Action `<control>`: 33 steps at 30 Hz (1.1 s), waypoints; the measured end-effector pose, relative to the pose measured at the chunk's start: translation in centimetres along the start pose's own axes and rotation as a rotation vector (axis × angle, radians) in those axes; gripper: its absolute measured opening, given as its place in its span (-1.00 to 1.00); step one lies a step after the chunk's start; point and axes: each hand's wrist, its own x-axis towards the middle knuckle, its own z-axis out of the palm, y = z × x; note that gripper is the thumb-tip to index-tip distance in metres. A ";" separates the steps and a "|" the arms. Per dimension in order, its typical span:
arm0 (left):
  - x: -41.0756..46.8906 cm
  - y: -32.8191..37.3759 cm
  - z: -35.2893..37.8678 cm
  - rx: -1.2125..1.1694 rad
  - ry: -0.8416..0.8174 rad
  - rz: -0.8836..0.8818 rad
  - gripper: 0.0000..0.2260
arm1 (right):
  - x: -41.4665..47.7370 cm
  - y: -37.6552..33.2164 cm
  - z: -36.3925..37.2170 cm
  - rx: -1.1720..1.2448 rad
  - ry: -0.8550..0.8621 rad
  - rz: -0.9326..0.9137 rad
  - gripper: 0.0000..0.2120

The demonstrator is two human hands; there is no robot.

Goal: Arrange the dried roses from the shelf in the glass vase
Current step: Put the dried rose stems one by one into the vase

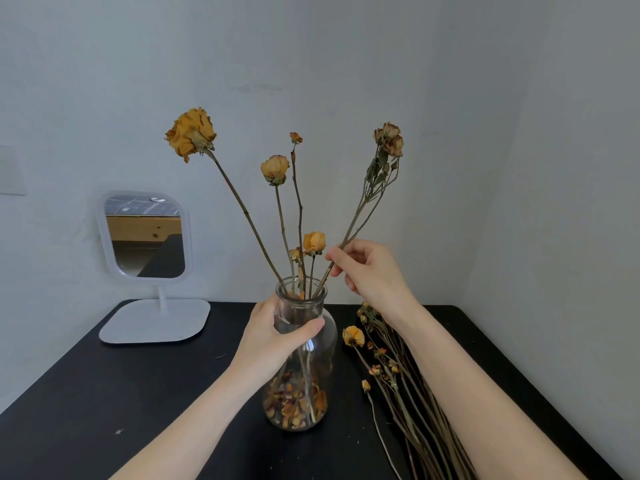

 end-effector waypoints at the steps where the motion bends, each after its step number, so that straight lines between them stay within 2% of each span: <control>1: -0.1 0.1 -0.1 -0.008 -0.010 -0.003 -0.61 | 0.0 0.0 0.0 0.003 -0.004 0.002 -0.86; 4: -1.0 0.1 -0.5 -0.107 0.042 0.015 -0.45 | -0.3 0.1 -0.2 0.019 -0.019 0.010 -0.83; 6: -2.3 -0.6 -0.7 -0.117 0.193 0.032 -0.39 | -0.5 0.3 -0.6 0.027 -0.019 0.016 -0.83; 8: -4.3 -1.3 -0.6 -0.092 0.350 0.086 -0.60 | -0.9 0.8 -1.4 0.029 -0.009 0.030 -0.86; 10: -6.4 -1.9 -0.1 -0.050 0.393 0.180 -0.80 | -1.5 1.8 -2.6 0.019 0.005 0.065 -0.86; 12: -8.2 -2.5 1.0 0.016 0.309 0.266 -0.79 | -2.2 3.5 -3.9 -0.015 0.016 0.134 -0.83; 14: -9.4 -2.6 2.4 0.086 0.149 0.278 -0.78 | -3.1 5.3 -5.3 -0.078 0.022 0.220 -0.82; 17: -9.7 -2.3 5.2 0.306 -0.126 0.136 -0.84 | -4.7 8.1 -7.1 -0.222 0.012 0.330 -0.85; 19: -9.0 -2.2 7.1 0.459 -0.236 0.038 -0.80 | -5.7 9.6 -8.0 -0.296 -0.012 0.373 -0.85; 25: -6.1 -2.2 12.2 0.774 -0.279 -0.050 -0.74 | -7.5 11.6 -8.5 -0.480 -0.180 0.381 -0.87; 29: -5.0 -2.2 13.8 0.834 -0.270 -0.123 -0.72 | -7.7 11.9 -7.6 -0.544 -0.280 0.367 -0.85; 33: -4.5 -2.0 13.9 0.847 -0.285 -0.150 -0.82 | -7.6 12.2 -6.5 -0.605 -0.329 0.406 -0.91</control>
